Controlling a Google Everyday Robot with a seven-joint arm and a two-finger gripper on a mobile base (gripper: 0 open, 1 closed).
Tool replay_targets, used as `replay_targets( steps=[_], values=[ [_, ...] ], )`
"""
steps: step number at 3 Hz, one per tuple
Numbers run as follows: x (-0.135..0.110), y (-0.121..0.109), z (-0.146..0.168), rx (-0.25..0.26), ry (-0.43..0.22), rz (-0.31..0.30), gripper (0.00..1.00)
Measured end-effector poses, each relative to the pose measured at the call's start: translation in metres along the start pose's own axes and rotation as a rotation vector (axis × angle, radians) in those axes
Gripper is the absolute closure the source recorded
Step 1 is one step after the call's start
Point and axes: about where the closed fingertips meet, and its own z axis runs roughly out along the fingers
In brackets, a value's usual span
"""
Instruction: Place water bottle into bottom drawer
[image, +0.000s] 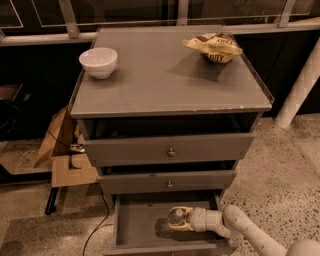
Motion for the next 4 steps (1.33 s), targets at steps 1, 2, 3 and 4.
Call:
replay_targets(
  steps=[1,2,3,4],
  values=[
    [0.011,-0.003,0.008,-0.013,-0.002,-0.006,1.00],
    [0.021,-0.004,0.012,-0.025,-0.001,-0.013,1.00],
    [0.035,-0.005,0.017,-0.040,0.014,-0.019,1.00],
    [0.045,-0.007,0.021,-0.052,0.028,-0.019,1.00]
  ],
)
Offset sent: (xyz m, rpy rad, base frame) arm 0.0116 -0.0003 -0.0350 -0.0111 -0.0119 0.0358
